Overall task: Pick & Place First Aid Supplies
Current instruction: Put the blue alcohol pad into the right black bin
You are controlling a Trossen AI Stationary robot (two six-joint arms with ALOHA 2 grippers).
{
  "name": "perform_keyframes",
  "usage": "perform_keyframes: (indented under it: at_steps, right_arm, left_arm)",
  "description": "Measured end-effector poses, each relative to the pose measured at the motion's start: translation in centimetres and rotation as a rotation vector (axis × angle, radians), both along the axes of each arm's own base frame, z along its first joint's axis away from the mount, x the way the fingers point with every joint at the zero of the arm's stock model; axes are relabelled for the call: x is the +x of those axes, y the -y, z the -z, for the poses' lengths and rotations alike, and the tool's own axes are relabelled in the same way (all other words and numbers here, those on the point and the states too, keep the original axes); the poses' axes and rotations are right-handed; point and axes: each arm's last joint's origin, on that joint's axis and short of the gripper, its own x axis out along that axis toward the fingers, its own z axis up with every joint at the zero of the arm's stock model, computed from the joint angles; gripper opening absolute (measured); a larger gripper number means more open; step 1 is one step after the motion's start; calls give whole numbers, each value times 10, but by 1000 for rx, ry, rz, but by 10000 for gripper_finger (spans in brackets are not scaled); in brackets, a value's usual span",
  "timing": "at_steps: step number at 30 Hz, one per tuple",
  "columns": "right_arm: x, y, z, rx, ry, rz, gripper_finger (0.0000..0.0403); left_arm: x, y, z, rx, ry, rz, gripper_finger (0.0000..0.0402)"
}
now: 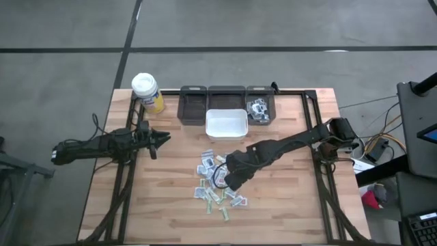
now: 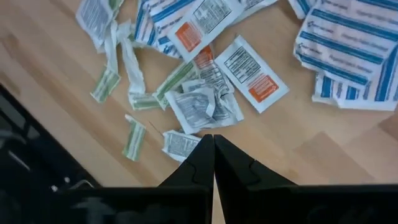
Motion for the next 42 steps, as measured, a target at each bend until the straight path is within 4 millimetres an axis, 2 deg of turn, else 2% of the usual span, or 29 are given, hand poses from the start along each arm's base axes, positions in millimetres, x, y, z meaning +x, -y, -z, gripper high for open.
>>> perform_keyframes:
  at_steps: [5,11,22,33,42]
  right_arm:
    - [1,3,1,-72,11,41,8]
    - [0,10,1,-169,24,-104,8]
    - [2,19,1,-215,39,-126,8]
    - [16,24,-5,-373,211,-123,8]
    - [25,22,-10,-386,332,-218,8]
  left_arm:
    - [0,0,0,0,0,0,94]
    - [0,0,0,0,0,0,94]
    - [0,0,0,0,0,0,94]
    - [0,0,0,0,0,0,94]
    - [0,0,0,0,0,0,94]
